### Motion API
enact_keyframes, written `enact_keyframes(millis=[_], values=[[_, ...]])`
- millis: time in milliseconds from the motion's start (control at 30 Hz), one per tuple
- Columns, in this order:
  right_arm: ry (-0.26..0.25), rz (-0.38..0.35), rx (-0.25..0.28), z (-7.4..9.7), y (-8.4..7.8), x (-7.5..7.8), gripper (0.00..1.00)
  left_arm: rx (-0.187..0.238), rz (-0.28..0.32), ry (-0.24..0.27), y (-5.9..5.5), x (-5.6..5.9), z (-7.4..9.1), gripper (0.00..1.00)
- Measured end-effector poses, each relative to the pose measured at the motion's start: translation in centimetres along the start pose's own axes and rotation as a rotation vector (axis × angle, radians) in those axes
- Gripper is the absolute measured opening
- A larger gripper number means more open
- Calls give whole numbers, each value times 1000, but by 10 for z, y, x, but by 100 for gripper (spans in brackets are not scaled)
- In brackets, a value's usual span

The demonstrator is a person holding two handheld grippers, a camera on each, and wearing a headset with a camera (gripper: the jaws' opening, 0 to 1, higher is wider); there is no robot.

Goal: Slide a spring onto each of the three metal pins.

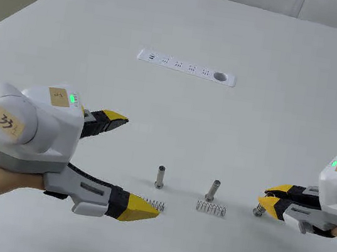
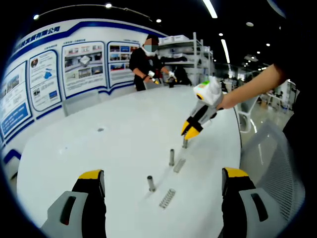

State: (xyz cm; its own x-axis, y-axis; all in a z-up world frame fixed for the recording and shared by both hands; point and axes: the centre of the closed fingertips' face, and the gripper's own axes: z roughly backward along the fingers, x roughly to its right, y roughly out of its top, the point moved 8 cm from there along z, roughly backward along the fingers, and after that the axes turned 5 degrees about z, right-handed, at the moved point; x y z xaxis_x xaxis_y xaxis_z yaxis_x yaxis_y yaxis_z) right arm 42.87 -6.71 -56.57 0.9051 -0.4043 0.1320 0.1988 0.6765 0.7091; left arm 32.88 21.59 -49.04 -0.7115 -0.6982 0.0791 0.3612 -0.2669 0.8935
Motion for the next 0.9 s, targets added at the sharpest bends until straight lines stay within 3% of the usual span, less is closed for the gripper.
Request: enact_keyframes(millis=[167,300,633,900], values=[[-2,15,-18,-3,-6,0,12,-5,5,0,-1,0,1,100],[-2,17,-24,-4,-9,0,12,19,26,-1,1,0,3,100],[-4,31,-35,-5,-10,1,13,11,20,6,2,-1,3,100],[-8,30,-11,1,-5,-1,18,18,28,1,2,0,4,99]])
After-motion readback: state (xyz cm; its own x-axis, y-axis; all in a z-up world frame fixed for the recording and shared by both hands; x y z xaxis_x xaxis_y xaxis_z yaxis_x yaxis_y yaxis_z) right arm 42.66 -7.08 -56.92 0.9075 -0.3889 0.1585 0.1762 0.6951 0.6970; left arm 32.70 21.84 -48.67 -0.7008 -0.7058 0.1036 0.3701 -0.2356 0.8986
